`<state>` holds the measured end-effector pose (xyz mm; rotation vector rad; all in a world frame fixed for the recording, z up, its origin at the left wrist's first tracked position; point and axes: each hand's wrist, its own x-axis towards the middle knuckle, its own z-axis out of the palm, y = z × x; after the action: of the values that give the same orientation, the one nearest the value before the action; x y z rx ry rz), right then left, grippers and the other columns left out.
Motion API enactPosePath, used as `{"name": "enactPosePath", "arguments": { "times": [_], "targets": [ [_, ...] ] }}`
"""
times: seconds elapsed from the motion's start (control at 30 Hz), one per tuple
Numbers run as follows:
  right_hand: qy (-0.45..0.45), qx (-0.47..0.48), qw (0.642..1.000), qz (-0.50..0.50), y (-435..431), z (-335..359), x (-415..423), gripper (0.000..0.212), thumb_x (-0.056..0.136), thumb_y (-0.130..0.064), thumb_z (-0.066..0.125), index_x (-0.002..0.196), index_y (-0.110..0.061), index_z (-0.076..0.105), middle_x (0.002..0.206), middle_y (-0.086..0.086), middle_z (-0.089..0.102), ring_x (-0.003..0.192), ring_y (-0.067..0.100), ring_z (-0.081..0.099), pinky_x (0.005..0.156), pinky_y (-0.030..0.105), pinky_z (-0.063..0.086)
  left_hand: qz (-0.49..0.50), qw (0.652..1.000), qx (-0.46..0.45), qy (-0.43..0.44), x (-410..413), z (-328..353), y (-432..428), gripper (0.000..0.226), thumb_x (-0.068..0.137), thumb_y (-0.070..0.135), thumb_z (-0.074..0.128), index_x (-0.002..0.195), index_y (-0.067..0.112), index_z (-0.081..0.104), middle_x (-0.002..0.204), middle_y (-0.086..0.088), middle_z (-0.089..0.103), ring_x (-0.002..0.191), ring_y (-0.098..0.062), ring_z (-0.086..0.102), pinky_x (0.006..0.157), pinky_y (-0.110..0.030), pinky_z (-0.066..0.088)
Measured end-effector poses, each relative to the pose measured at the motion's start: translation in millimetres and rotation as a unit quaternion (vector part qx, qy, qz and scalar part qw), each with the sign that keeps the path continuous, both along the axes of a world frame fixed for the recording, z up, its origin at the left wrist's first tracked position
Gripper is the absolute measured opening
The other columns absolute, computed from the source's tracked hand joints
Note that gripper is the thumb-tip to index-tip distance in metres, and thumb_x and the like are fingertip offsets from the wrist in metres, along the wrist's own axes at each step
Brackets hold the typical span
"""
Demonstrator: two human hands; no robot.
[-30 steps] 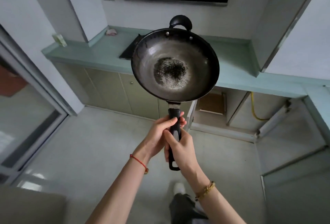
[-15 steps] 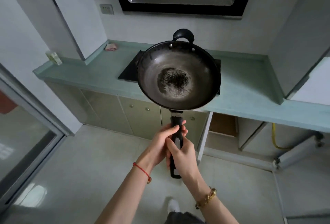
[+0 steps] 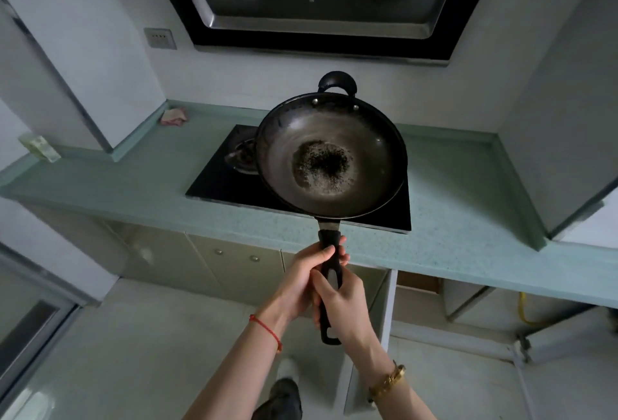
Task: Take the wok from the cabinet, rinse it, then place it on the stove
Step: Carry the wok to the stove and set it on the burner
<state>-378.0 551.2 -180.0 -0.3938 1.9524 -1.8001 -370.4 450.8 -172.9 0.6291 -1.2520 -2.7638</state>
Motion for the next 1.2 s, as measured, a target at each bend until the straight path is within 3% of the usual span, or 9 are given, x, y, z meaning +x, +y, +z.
{"name": "enactPosePath", "arguments": {
  "times": [0.13, 0.6, 1.2],
  "targets": [
    [0.013, 0.009, 1.0, -0.016, -23.1, -2.2, -45.3, 0.006, 0.097, -0.012, 0.058, 0.094, -0.006, 0.058, 0.044, -0.002, 0.059, 0.035, 0.012, 0.055, 0.039, 0.022, 0.043, -0.026, 0.999, 0.023, -0.002, -48.9, -11.7, -28.5, 0.039, 0.091, 0.009, 0.055, 0.127, -0.005, 0.059, 0.093, -0.008, 0.061, 0.087, -0.018, 0.062, 0.084, -0.027, 0.051],
    [0.0, -0.008, 0.996, -0.094, -118.8, -12.0, -176.7, 0.02, 0.097, -0.013, 0.058, 0.086, 0.004, 0.054, 0.043, 0.008, 0.054, 0.031, 0.02, 0.047, 0.035, 0.026, 0.039, -0.146, 0.989, 0.015, -0.012, -203.6, -27.8, -131.4, 0.032, 0.096, 0.011, 0.052, 0.125, 0.001, 0.062, 0.097, -0.004, 0.068, 0.097, -0.016, 0.067, 0.086, -0.027, 0.052],
    [-0.029, 0.031, 0.991, -0.126, -108.5, -43.1, -267.1, 0.031, 0.094, -0.016, 0.061, 0.066, -0.003, 0.056, 0.044, 0.01, 0.053, 0.032, 0.017, 0.045, 0.037, 0.023, 0.039, -0.192, 0.978, 0.048, -0.06, -296.4, -49.2, -122.8, 0.03, 0.1, 0.008, 0.046, 0.126, -0.001, 0.058, 0.097, -0.005, 0.065, 0.098, -0.017, 0.064, 0.092, -0.029, 0.049]
  ]
}}
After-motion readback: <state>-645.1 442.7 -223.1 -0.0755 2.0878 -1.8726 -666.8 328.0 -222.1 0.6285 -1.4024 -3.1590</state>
